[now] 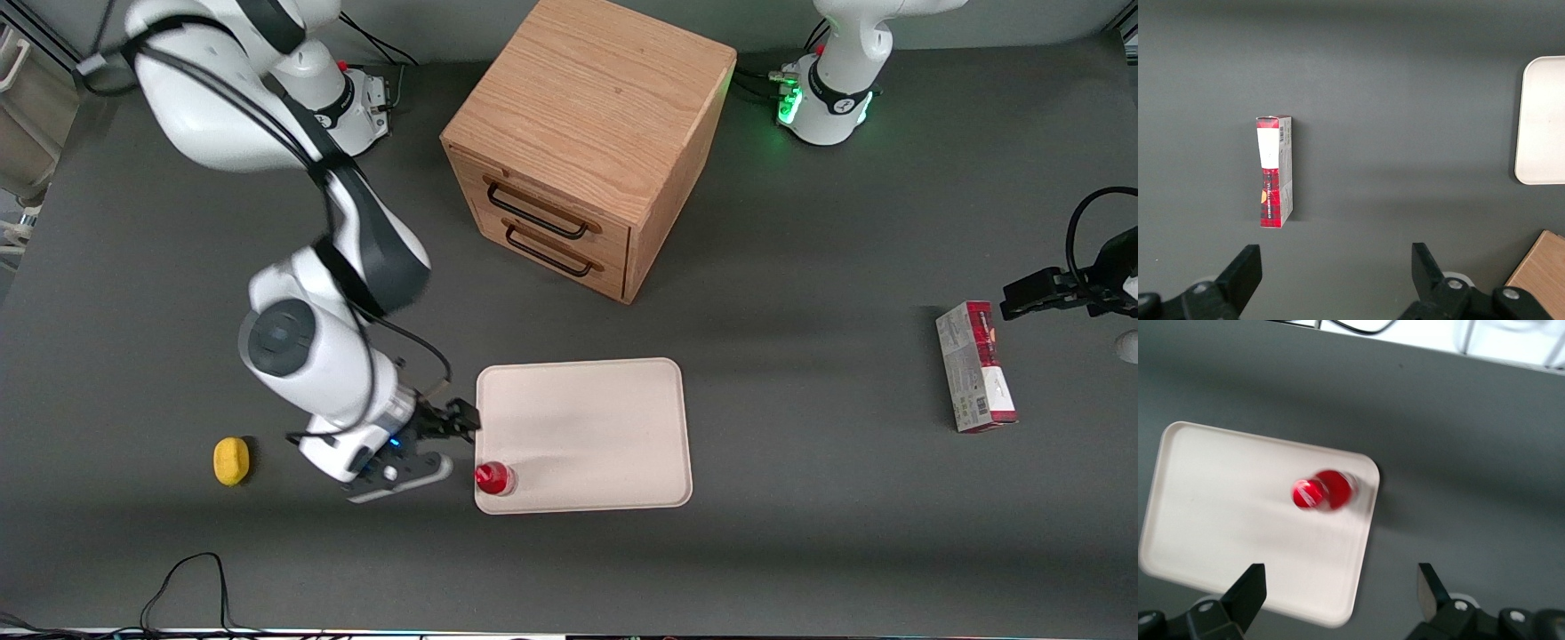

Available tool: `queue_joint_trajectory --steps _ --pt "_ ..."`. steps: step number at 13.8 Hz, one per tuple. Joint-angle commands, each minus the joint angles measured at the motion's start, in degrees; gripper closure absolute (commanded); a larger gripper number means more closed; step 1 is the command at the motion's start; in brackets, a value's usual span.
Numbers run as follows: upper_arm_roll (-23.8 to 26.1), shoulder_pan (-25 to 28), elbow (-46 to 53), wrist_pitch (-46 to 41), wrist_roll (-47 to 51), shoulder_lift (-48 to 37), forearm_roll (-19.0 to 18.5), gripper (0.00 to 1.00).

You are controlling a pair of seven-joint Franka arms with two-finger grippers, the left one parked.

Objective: Place coke bottle on tray

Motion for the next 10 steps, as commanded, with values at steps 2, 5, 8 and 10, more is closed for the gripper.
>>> queue_joint_trajectory --steps 2,5,8,10 --pt "-10.33 -0.75 -32.98 0.34 -5.55 -26.85 8.69 0.0" --pt "-17.45 -0.66 -43.84 -6.84 -5.74 -39.88 8.34 0.0" --pt "-22.3 -0.57 -48.93 -11.35 -5.65 -49.98 5.98 0.0" --pt "-22.22 -1.01 -50.01 -12.84 -5.65 -52.91 2.72 0.0"
